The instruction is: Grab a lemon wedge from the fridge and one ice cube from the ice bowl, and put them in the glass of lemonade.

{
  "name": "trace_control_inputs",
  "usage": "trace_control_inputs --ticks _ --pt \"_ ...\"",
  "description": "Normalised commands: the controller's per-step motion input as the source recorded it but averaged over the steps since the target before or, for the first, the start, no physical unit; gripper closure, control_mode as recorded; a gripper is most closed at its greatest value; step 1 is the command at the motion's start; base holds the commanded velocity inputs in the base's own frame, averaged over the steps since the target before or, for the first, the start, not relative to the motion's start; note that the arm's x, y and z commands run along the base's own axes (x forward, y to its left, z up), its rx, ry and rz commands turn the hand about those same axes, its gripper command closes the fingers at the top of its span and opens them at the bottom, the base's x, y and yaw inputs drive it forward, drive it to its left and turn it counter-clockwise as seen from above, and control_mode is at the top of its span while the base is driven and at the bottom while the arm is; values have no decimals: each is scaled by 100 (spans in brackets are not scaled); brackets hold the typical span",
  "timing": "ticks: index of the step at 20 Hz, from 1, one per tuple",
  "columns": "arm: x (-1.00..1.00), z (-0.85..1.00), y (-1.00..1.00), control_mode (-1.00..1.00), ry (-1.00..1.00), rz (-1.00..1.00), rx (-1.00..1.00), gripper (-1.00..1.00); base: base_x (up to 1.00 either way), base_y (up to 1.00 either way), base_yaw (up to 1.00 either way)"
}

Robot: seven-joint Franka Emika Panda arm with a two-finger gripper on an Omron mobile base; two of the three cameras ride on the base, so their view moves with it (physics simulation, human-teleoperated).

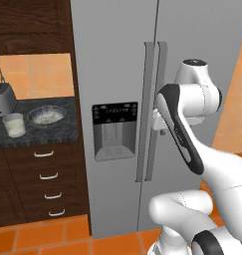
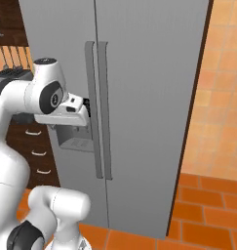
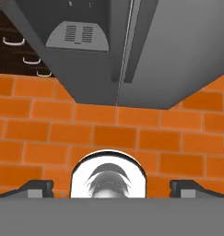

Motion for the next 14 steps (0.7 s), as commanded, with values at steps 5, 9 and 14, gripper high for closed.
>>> trace_control_inputs --ticks 5,9,14 --pt "-2 86 -3 -100 -64 2 0 -100 0 0 0" --pt "6 38 -13 -100 -34 -4 -1 -100 0 0 0" --pt "44 -7 -41 -100 -2 -4 0 -100 0 0 0"
